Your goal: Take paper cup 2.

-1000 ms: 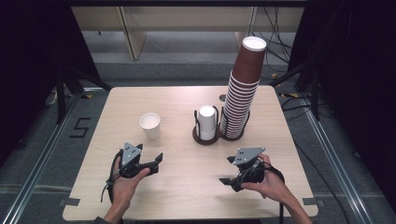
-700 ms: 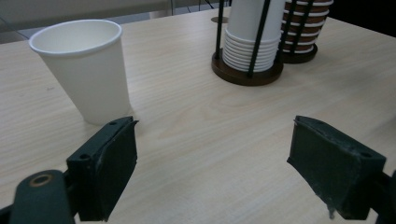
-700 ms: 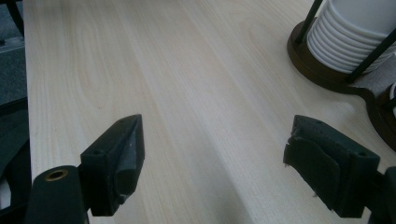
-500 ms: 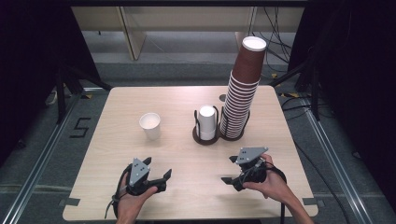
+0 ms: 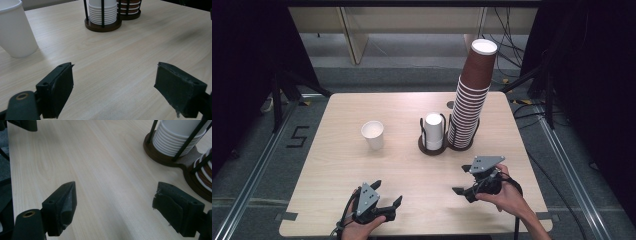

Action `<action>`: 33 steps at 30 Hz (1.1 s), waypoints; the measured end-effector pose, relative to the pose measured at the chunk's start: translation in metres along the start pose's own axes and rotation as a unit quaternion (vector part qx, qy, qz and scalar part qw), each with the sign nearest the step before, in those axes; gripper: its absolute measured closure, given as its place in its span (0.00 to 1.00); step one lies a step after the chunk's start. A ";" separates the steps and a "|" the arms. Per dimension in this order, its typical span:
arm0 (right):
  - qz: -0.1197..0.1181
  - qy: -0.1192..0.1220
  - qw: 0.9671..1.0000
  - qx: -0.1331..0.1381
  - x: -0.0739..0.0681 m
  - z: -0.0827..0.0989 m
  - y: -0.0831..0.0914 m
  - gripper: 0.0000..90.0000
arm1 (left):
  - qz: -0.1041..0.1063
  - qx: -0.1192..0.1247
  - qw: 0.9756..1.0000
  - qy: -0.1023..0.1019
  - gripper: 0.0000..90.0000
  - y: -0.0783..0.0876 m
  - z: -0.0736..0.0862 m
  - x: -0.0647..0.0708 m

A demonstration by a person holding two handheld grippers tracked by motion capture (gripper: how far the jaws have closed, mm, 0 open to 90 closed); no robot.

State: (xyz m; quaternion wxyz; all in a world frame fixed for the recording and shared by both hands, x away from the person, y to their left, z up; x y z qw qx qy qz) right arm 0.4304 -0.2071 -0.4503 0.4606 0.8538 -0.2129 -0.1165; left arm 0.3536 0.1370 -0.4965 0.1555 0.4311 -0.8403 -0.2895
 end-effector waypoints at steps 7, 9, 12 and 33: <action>0.014 0.000 1.000 0.010 0.006 -0.001 0.008 0.21 | -0.007 -0.003 1.000 -0.005 0.16 -0.001 0.001 -0.003; 0.017 -0.008 1.000 0.011 0.008 -0.001 0.011 0.21 | -0.005 -0.001 1.000 -0.007 0.16 -0.002 0.000 -0.004; 0.029 -0.020 0.999 0.017 0.010 0.000 0.016 0.21 | -0.005 0.001 1.000 -0.001 0.16 -0.002 0.000 -0.007; 0.061 -0.071 0.994 0.054 0.027 -0.004 0.042 0.19 | -0.002 -0.002 1.000 0.004 0.16 -0.004 0.000 -0.007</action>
Point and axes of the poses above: each handheld gripper's, and its own axes: y roughly backward along the jaws, z roughly out of its underside, x roughly to its right, the point moved 1 cm from there along -y, roughly forward along the jaws, and after that the axes turned 15 degrees about -x, right-handed, at the moved point
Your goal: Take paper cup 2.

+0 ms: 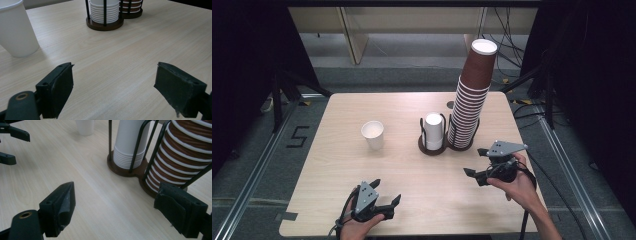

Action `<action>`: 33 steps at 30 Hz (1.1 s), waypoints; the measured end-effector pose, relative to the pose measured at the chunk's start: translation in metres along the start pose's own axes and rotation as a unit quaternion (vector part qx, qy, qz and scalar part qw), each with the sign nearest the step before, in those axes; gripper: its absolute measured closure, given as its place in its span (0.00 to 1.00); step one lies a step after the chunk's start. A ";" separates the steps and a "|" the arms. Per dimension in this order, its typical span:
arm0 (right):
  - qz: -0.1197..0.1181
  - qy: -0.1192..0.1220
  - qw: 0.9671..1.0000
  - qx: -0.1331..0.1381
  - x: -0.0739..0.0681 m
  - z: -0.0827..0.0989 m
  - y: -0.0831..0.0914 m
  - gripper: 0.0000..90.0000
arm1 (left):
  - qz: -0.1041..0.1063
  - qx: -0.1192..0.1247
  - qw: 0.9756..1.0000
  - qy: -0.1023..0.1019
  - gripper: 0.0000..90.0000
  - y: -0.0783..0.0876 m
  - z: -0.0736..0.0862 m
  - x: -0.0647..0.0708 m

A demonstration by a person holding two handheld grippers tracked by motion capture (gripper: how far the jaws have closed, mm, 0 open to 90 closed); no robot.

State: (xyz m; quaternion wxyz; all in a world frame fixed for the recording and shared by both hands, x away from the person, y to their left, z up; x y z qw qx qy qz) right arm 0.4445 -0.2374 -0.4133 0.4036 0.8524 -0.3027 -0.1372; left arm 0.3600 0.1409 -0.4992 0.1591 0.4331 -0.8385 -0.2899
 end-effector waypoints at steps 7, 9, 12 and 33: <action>0.008 -0.008 1.000 0.002 0.004 -0.002 0.004 0.19 | 0.000 0.000 1.000 0.000 0.16 0.000 0.000 0.000; 0.015 -0.006 1.000 0.006 0.004 -0.003 0.005 0.19 | 0.000 -0.001 1.000 -0.001 0.16 0.000 0.000 0.000; 0.012 -0.010 1.000 0.007 0.005 -0.005 0.007 0.19 | 0.000 0.000 1.000 -0.001 0.16 0.000 0.000 -0.001; 0.033 -0.034 0.998 0.036 0.013 -0.020 0.023 0.18 | 0.003 0.005 1.000 -0.001 0.16 0.000 -0.001 -0.001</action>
Point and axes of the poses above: each handheld gripper's, and its own axes: y roughly backward along the jaws, z roughly out of its underside, x roughly to its right, the point moved 1 cm from there along -y, roughly forward along the jaws, and after that the axes turned 15 degrees about -x, right-handed, at the moved point
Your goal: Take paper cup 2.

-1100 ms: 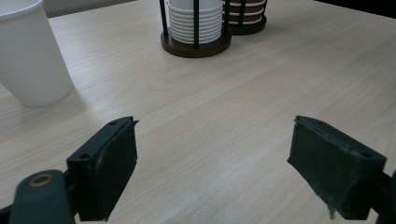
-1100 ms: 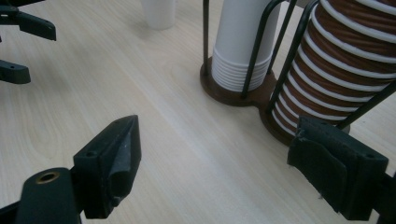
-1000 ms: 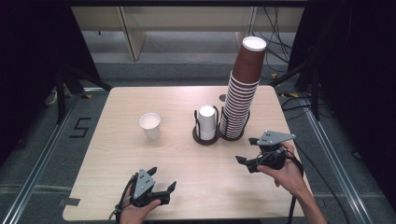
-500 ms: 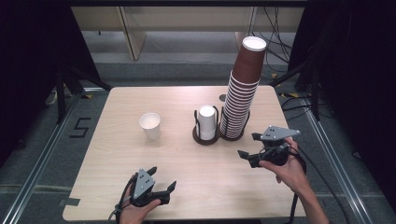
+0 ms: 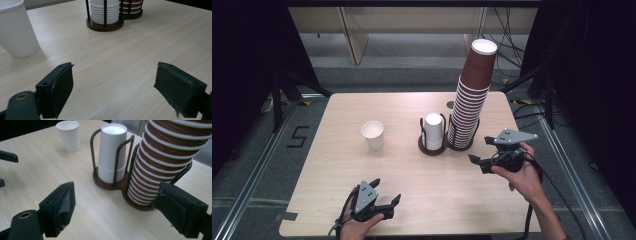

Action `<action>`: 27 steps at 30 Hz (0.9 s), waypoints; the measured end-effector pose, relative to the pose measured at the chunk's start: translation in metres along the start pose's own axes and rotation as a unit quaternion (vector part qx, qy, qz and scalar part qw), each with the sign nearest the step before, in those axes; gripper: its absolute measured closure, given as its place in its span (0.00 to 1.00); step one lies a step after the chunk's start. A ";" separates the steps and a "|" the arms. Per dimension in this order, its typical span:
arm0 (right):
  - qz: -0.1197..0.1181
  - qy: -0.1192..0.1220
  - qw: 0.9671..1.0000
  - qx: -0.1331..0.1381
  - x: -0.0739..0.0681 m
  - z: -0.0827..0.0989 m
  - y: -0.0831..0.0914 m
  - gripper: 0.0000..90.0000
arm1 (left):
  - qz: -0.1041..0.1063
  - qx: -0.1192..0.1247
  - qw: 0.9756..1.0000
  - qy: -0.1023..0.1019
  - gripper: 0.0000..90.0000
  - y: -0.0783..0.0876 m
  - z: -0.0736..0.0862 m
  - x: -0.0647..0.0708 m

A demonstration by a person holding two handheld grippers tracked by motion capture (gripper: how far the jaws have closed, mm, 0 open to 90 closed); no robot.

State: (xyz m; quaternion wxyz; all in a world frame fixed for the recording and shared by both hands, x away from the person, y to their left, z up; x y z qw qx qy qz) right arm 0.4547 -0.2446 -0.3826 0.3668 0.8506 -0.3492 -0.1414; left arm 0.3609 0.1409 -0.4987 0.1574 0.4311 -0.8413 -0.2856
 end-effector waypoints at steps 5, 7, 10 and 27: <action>0.011 0.003 1.000 0.014 0.005 -0.007 0.009 0.18 | -0.003 -0.003 1.000 0.000 0.16 0.001 0.000 0.000; 0.018 -0.001 1.000 0.016 0.007 -0.009 0.012 0.18 | -0.004 -0.004 1.000 -0.001 0.16 0.000 0.000 0.000; 0.016 -0.010 1.000 0.017 0.009 -0.011 0.015 0.18 | -0.004 -0.004 1.000 0.000 0.16 0.000 0.000 0.000; 0.026 -0.032 0.998 0.037 0.023 -0.021 0.028 0.18 | 0.001 0.002 1.000 -0.001 0.16 0.000 0.000 0.000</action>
Point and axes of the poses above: each handheld gripper's, and its own axes: y roughly backward along the jaws, z roughly out of its underside, x roughly to its right, the point moved 1 cm from there along -y, roughly forward along the jaws, and after that the axes turned 15 degrees about -x, right-handed, at the moved point
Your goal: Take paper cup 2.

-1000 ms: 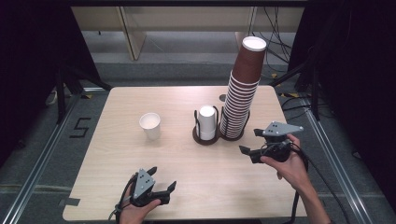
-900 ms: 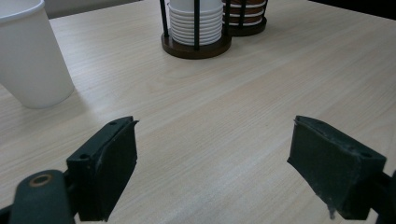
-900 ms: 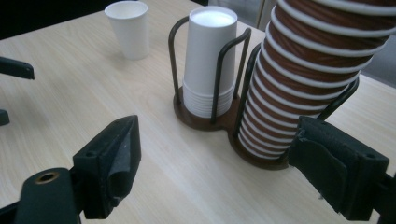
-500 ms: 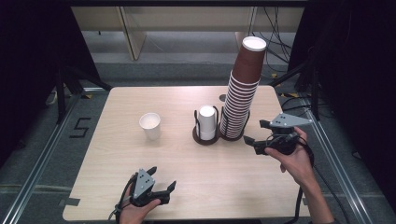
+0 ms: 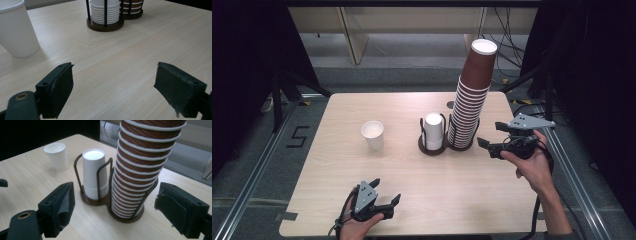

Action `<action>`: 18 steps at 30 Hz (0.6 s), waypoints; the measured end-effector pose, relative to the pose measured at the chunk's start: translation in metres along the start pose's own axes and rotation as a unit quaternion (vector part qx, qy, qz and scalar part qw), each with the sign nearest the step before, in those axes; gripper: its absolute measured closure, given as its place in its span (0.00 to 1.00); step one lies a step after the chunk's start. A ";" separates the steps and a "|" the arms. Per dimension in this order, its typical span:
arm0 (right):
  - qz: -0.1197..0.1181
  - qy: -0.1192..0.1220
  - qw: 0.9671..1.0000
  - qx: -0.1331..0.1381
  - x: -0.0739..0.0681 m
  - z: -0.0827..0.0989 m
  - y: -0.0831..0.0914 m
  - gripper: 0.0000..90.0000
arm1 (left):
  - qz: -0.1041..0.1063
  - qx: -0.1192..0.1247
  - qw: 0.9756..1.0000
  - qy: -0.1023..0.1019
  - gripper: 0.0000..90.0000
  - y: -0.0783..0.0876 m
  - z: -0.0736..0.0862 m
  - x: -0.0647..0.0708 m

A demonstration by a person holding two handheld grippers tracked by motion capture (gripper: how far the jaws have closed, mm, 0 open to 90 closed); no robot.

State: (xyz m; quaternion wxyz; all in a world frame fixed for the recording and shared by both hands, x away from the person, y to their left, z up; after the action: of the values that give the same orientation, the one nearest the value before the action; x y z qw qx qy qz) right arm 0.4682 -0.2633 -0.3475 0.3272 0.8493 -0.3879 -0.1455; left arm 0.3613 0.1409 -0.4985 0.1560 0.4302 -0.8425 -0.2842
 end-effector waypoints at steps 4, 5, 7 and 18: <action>0.000 -0.001 1.000 0.003 0.004 -0.004 0.003 0.18 | 0.000 0.000 1.000 0.003 0.16 0.000 0.000 0.000; -0.003 -0.008 1.000 0.010 0.004 -0.005 0.002 0.18 | 0.000 -0.001 1.000 0.003 0.16 0.000 0.000 0.000; -0.001 -0.002 1.000 0.012 0.006 -0.007 0.004 0.18 | -0.001 -0.003 1.000 0.000 0.16 0.000 0.000 -0.001; 0.006 -0.001 1.000 0.024 0.016 -0.030 0.015 0.17 | -0.001 -0.007 1.000 -0.003 0.16 0.000 0.000 0.001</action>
State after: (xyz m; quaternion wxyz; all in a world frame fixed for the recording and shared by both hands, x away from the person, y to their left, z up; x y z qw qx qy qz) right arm 0.4855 -0.2692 -0.3154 0.3076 0.8544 -0.3963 -0.1350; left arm 0.3609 0.1405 -0.4985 0.1562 0.4294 -0.8405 -0.2911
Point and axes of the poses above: each handheld gripper's, and its own axes: y roughly backward along the jaws, z roughly out of its underside, x roughly to its right, the point moved 1 cm from there along -y, roughly forward along the jaws, and after that the axes turned 15 degrees about -x, right-handed, at the moved point
